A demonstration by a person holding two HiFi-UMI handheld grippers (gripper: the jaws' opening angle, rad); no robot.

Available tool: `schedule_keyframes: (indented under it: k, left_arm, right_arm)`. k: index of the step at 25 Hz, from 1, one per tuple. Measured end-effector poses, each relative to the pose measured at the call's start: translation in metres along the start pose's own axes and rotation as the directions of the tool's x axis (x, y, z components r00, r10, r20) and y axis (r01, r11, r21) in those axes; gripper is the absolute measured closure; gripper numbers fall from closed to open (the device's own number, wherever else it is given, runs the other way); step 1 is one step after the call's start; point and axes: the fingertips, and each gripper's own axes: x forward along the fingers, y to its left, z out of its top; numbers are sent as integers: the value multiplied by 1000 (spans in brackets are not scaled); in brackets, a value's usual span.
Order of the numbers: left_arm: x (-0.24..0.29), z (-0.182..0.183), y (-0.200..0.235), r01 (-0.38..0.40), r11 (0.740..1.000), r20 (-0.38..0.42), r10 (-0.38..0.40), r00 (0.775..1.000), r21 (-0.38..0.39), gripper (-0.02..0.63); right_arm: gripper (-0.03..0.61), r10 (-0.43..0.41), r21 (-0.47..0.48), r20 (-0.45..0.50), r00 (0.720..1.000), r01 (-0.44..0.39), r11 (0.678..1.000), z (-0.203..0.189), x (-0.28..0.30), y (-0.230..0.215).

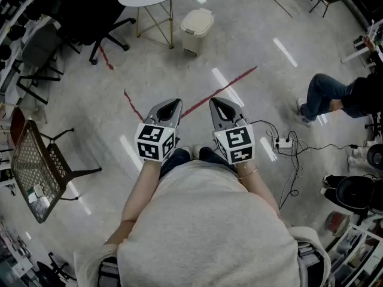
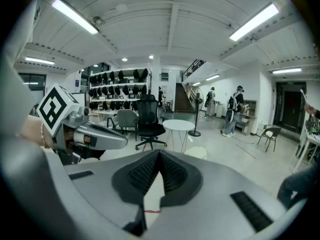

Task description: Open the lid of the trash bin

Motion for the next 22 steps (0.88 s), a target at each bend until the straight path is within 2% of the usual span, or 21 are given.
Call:
schedule_keyframes:
  k: [5,12,17,19,22]
  left_arm:
    - [2,8,17,-22,1000,21,23,1000,-13,604]
    - [6,-4,17,35,996,-8,-36,999,-87,604]
    - [-1,-6,11,121,991,-30,-122,992,-60,604]
    - [-3,-7,12,141,989,-35,-143,989,-42,604]
    - [0,-13,12,190,980,-62,-193,979,-54,604]
  right_arm:
    - [571,-45,30,30,999,44,999,12,4,-14]
    - [571,-42,-9,7,999,43,999,8,4,-2]
    - [571,21,6,39,999,-21,1000,10,10,19]
    - [571,33,-4,23,999,-33,999,7,14,28]
    - [571,42,-26,3,999,-42,999,2,21,36]
